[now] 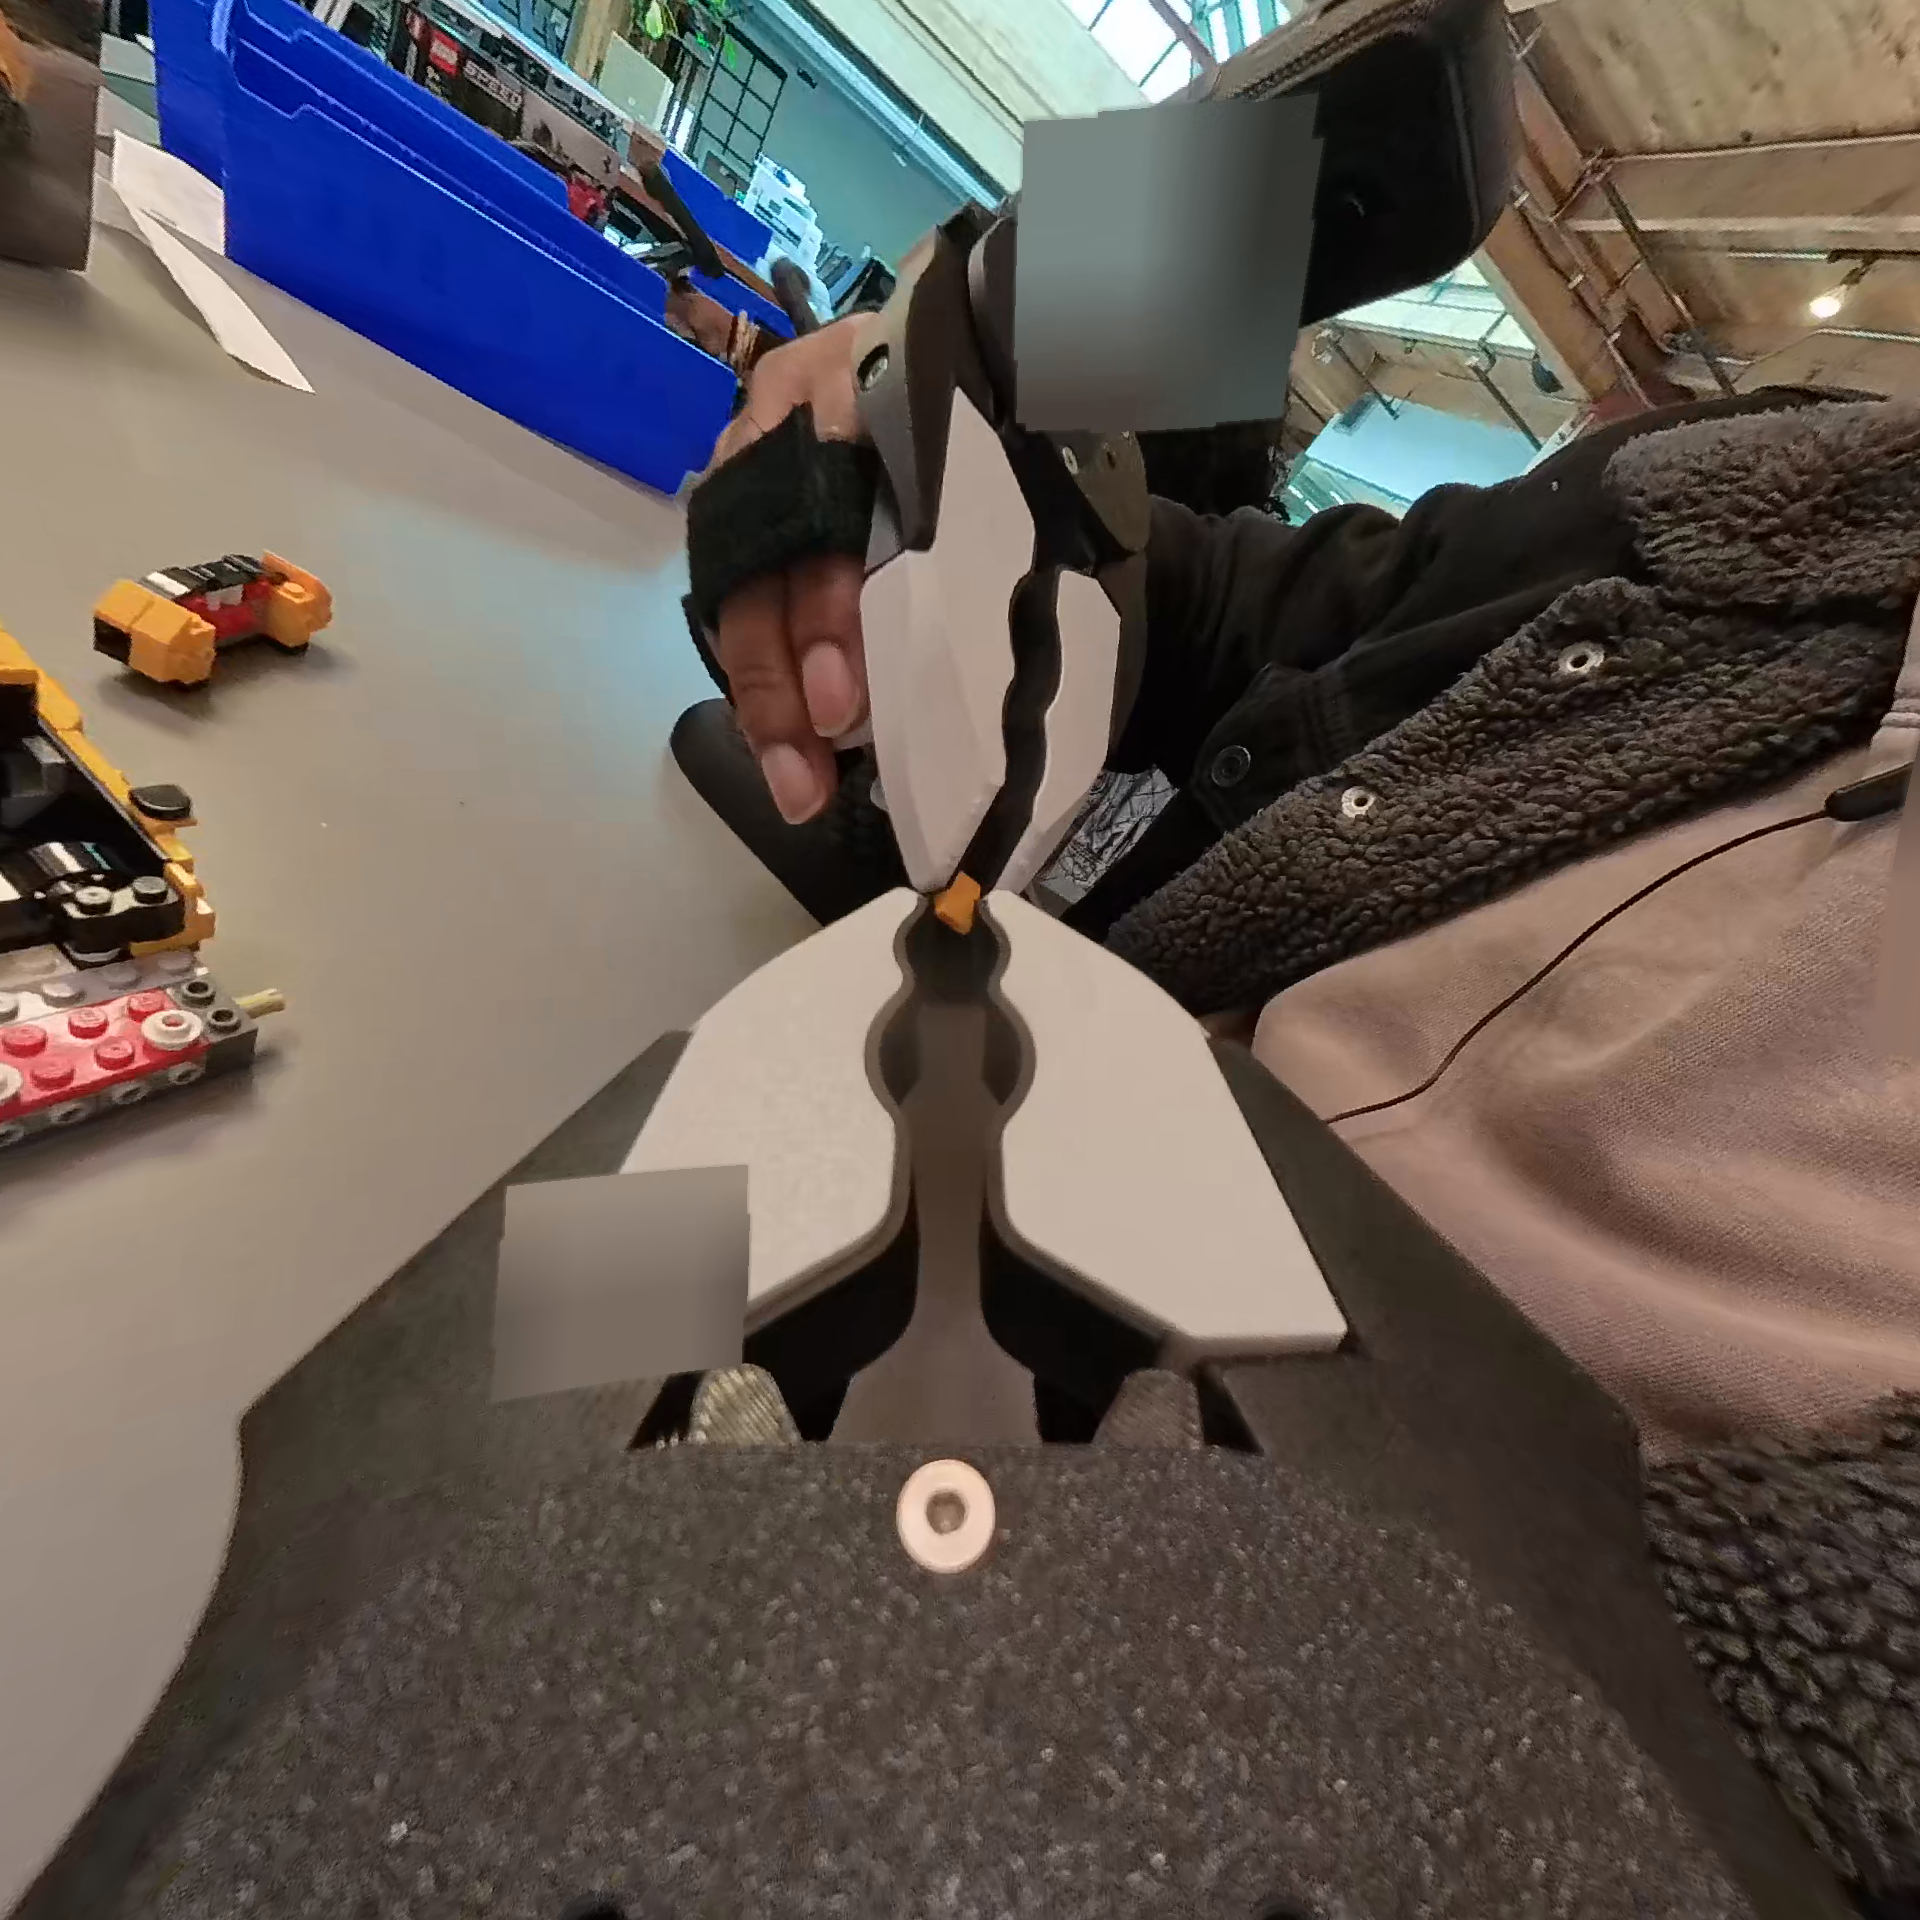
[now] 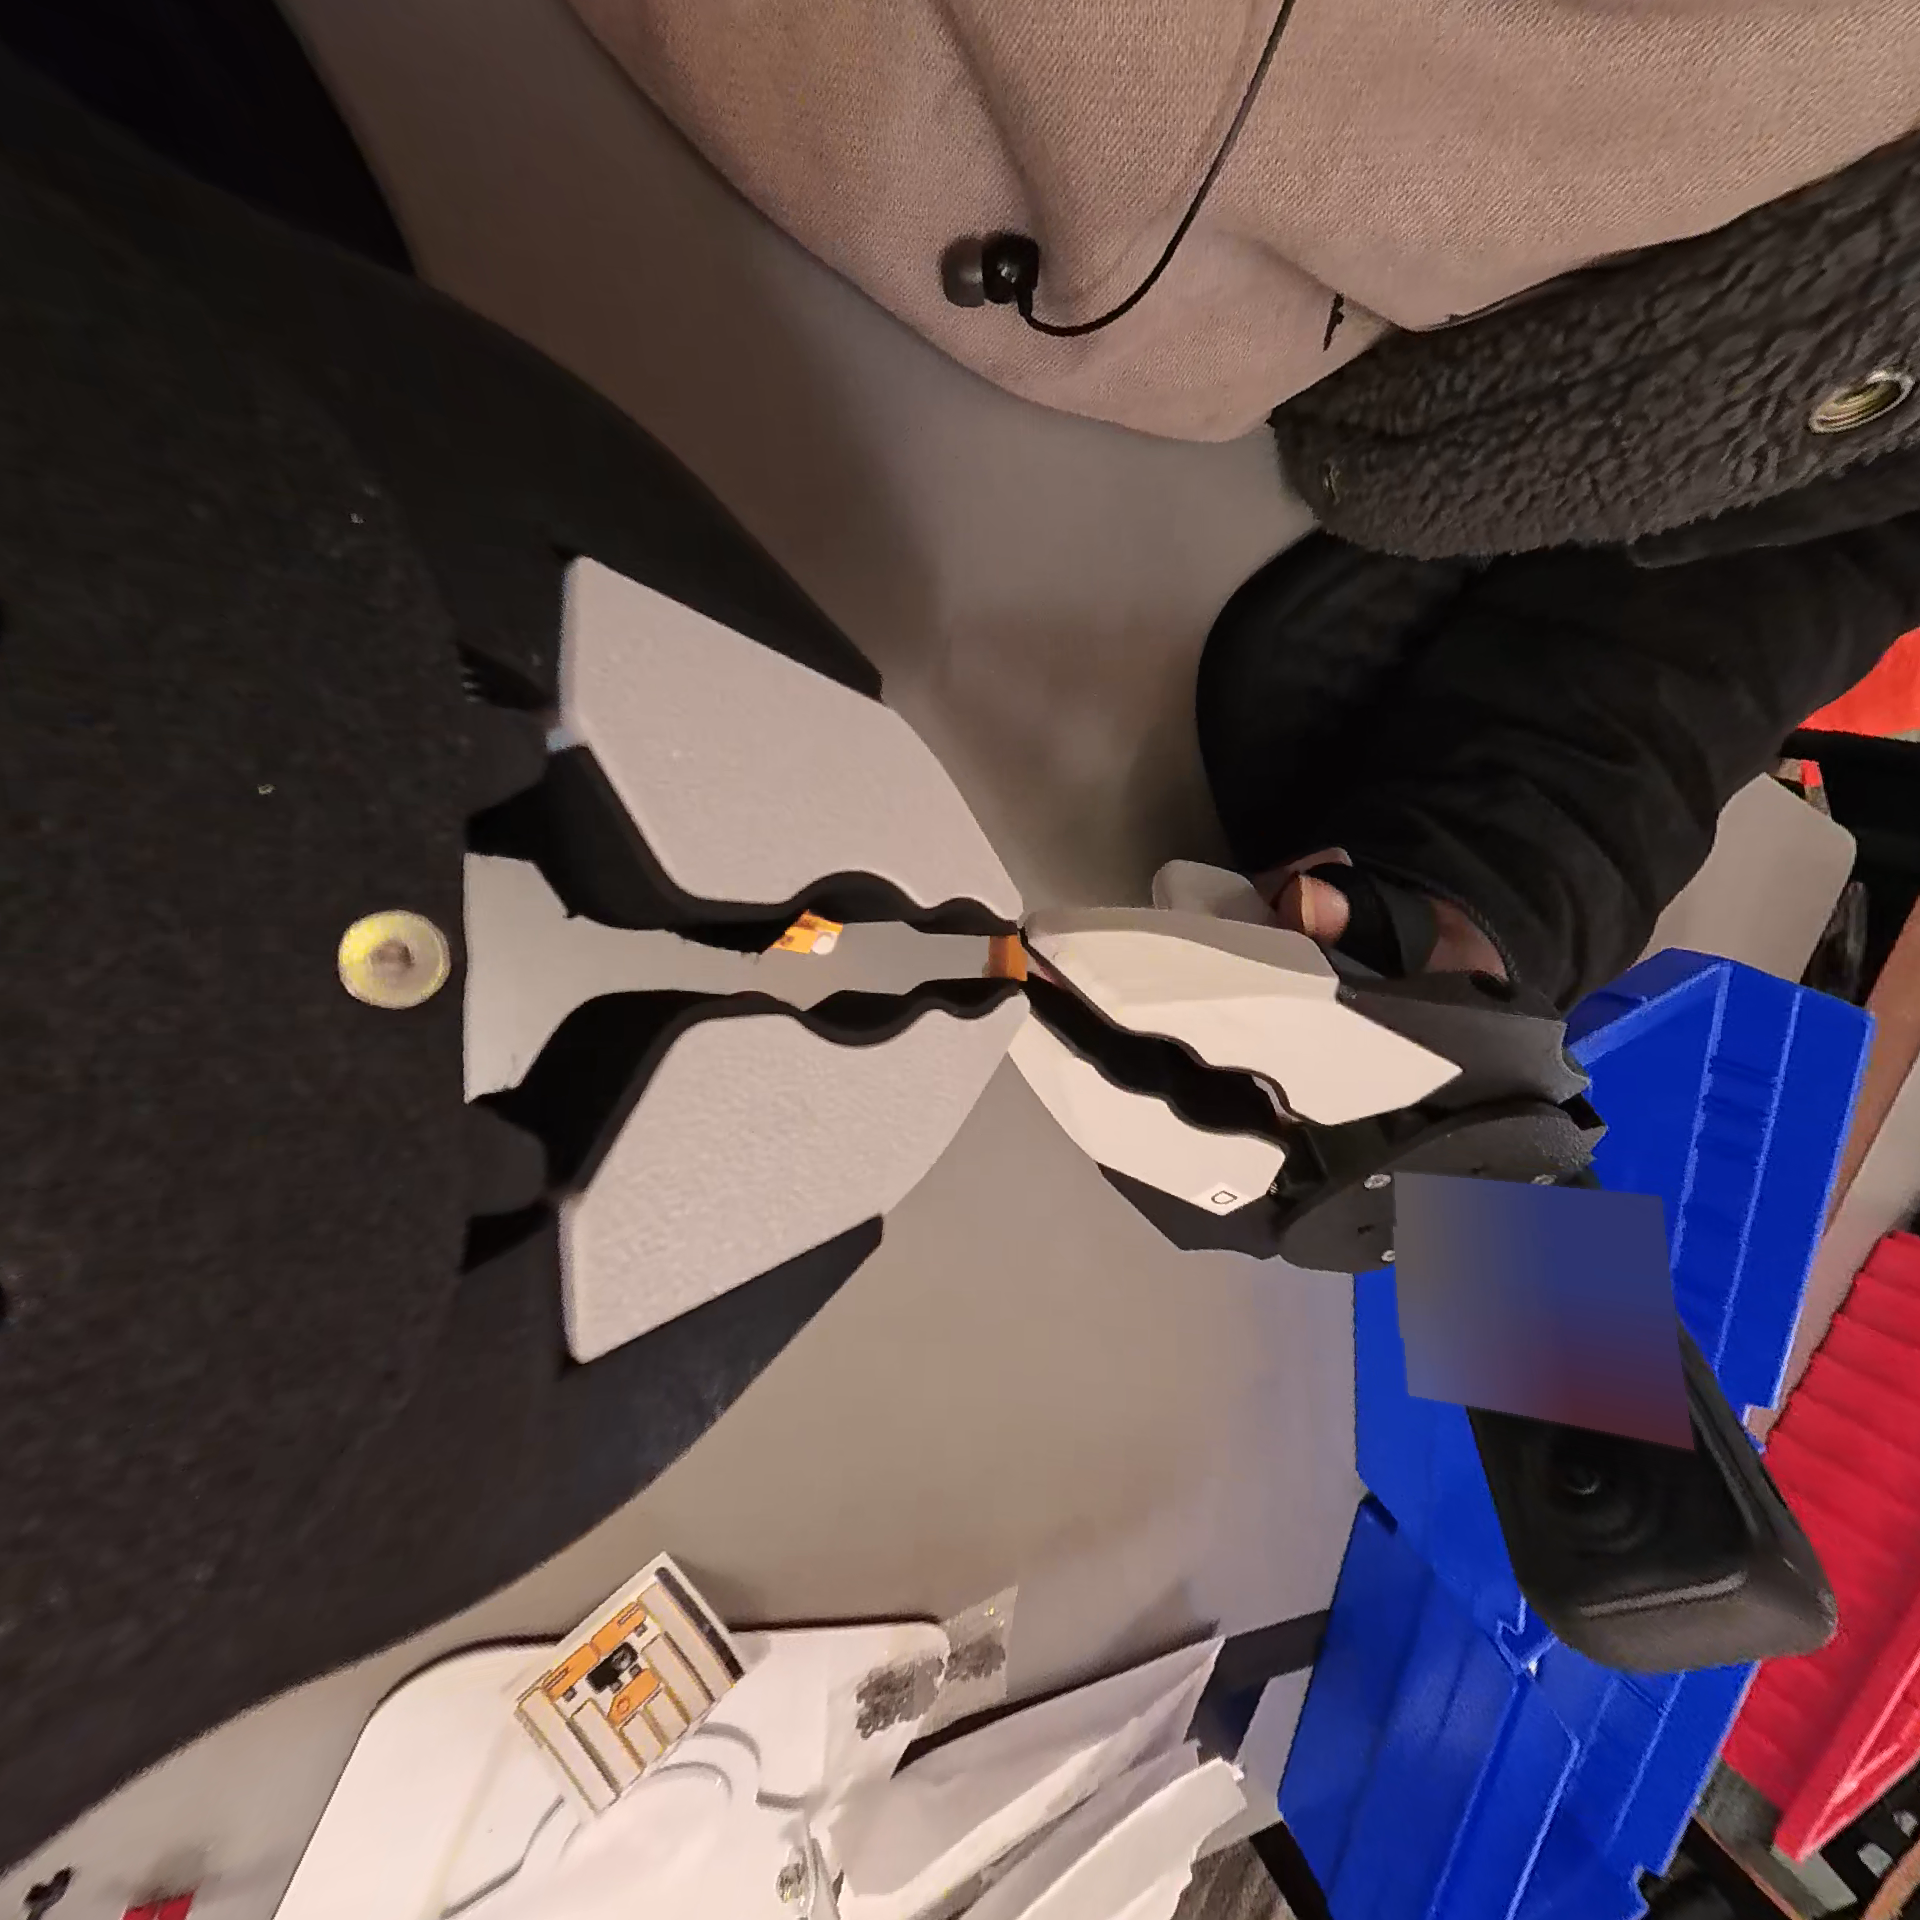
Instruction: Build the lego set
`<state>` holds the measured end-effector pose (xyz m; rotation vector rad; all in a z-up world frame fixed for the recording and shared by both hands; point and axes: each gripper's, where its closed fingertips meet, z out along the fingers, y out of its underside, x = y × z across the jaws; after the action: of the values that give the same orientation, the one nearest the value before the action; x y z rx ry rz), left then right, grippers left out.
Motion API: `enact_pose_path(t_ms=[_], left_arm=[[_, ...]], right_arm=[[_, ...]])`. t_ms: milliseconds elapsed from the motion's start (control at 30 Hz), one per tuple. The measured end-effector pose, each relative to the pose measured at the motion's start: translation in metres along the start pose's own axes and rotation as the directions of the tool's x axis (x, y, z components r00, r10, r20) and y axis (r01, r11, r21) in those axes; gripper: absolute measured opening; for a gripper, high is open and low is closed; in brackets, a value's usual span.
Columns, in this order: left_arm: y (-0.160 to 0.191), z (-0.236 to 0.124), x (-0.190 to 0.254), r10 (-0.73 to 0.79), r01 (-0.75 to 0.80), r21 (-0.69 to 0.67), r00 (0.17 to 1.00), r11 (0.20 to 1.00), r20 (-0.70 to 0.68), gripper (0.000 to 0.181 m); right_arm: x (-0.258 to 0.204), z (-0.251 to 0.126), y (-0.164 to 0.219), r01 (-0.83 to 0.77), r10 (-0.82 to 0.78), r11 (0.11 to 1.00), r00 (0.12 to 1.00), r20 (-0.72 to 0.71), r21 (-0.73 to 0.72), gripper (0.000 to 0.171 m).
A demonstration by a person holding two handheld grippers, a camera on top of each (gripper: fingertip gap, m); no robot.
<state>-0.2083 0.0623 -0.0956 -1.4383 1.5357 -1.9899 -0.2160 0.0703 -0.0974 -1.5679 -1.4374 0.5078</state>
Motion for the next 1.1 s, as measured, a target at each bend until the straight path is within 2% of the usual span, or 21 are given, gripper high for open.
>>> enact_pose_path(t_ms=[267, 500, 600, 767, 967, 1100], left_arm=[[-0.004, -0.003, 0.000, -0.040, 0.040, 0.024, 0.999, 0.999, -0.016, 0.006], [-0.018, -0.011, -0.008, -0.105, 0.105, 0.132, 0.994, 0.986, -0.008, 0.006], [-0.018, -0.011, -0.008, -0.107, 0.107, 0.132, 0.994, 0.985, -0.009, 0.006], [-0.013, -0.007, -0.004, -0.121, 0.125, 0.096, 0.992, 0.987, -0.043, 0.006], [-0.001, 0.000, 0.007, -0.158, 0.161, 0.014, 0.980, 0.987, -0.118, 0.004], [-0.004, -0.002, 0.004, -0.153, 0.157, 0.038, 0.983, 0.987, -0.097, 0.004]], right_arm=[[0.003, 0.000, -0.002, 0.006, -0.006, 1.000, 0.998, -0.055, -0.004, 0.008], [0.021, -0.001, -0.006, -0.064, 0.072, 0.997, 0.976, -0.205, 0.045, 0.008], [0.021, -0.002, -0.005, -0.066, 0.081, 0.995, 0.970, -0.231, 0.070, 0.008], [0.012, -0.003, -0.005, -0.050, 0.060, 0.997, 0.982, -0.181, 0.062, 0.008], [-0.005, -0.003, -0.005, 0.028, -0.028, 1.000, 0.998, -0.048, -0.006, 0.008], [0.000, -0.003, -0.004, 0.027, -0.028, 0.999, 0.998, -0.060, -0.023, 0.008]])
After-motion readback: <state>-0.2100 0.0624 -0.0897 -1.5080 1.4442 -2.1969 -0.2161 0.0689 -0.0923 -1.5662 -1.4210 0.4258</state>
